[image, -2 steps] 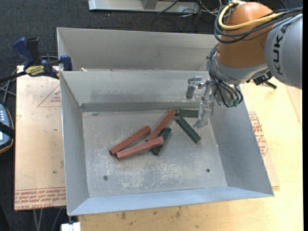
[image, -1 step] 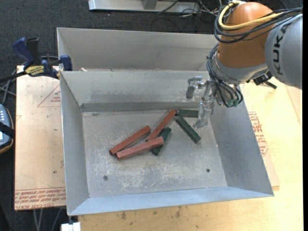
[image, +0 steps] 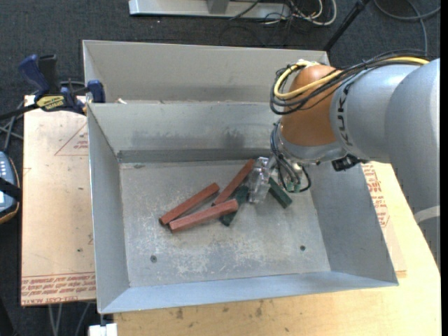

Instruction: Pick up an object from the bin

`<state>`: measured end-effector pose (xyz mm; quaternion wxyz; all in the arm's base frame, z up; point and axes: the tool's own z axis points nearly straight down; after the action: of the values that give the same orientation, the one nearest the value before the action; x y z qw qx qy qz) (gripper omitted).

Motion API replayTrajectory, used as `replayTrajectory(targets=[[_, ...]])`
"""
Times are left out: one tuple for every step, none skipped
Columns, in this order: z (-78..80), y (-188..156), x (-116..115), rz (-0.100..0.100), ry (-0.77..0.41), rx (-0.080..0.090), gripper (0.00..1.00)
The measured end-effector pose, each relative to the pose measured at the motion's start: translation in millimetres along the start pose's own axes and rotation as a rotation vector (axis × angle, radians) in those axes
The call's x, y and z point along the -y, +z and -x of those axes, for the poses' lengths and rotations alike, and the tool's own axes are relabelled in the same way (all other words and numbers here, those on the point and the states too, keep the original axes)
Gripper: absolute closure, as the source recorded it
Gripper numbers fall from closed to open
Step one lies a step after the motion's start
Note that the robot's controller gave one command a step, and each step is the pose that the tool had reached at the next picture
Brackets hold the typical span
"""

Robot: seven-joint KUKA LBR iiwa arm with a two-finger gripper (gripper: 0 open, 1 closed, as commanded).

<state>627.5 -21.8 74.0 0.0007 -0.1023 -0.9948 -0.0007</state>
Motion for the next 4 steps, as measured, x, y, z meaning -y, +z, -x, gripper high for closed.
replayTrajectory(targets=[[1.0,-1.7,-0.1,0.0,-0.001,0.003,0.0],[1.0,-1.6,-0.3,0.0,-0.001,0.003,1.0],[1.0,-1.6,-0.3,0.0,-0.001,0.003,1.0],[-33.8,-0.4,-18.4,-0.002,-0.146,0.01,1.0]])
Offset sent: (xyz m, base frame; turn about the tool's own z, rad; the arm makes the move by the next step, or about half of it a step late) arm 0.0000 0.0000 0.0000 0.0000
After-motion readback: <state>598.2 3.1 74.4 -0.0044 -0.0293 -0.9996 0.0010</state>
